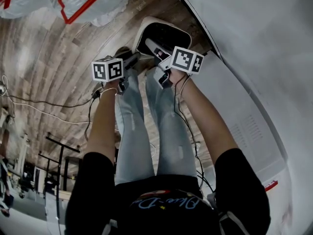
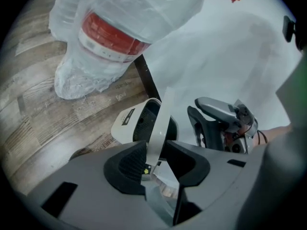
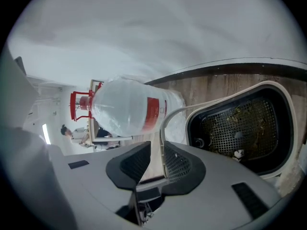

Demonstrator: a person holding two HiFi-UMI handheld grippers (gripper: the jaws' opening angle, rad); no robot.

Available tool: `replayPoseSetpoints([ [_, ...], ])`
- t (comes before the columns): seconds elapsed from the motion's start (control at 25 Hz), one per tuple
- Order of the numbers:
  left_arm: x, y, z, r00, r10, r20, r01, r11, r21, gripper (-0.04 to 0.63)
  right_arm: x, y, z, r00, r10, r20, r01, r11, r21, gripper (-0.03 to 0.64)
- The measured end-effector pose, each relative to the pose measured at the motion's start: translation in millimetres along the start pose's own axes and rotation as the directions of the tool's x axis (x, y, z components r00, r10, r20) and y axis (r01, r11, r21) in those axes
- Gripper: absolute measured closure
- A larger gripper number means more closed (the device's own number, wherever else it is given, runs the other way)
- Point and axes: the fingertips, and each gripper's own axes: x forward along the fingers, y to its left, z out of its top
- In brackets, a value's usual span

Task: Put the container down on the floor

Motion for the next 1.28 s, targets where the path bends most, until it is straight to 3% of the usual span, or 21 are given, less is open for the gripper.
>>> replayPoseSetpoints([
  [0.4,9.6,26.4,0.6,0.992,0.121,-0.037,-0.118,0.991,0.065,0.468,-15.7,-18.2,-2.0,1.000,-0.021,0.004,0.021,1.000,-0.021,0.543],
  [0.72,9.6,36.6,-5.8,0.976,0.201,-0.083,-0.195,0.978,0.070,0.423,-31.4,-29.4,0.2,0.999,-0.041,0.034,0.042,0.999,-0.028,0.544],
  [1.16,-2.7,16.1,-11.0,0.975,0.201,-0.092,-0.194,0.978,0.081,0.424,-47.4,-13.7,14.9,0.994,-0.046,0.098,0.052,0.997,-0.058,0.552],
  [1.28,-4.6,-1.3,-5.0,0.982,0.168,-0.082,-0.161,0.983,0.082,0.455,-54.7,-5.6,18.4,0.993,-0.047,0.111,0.054,0.996,-0.065,0.567],
])
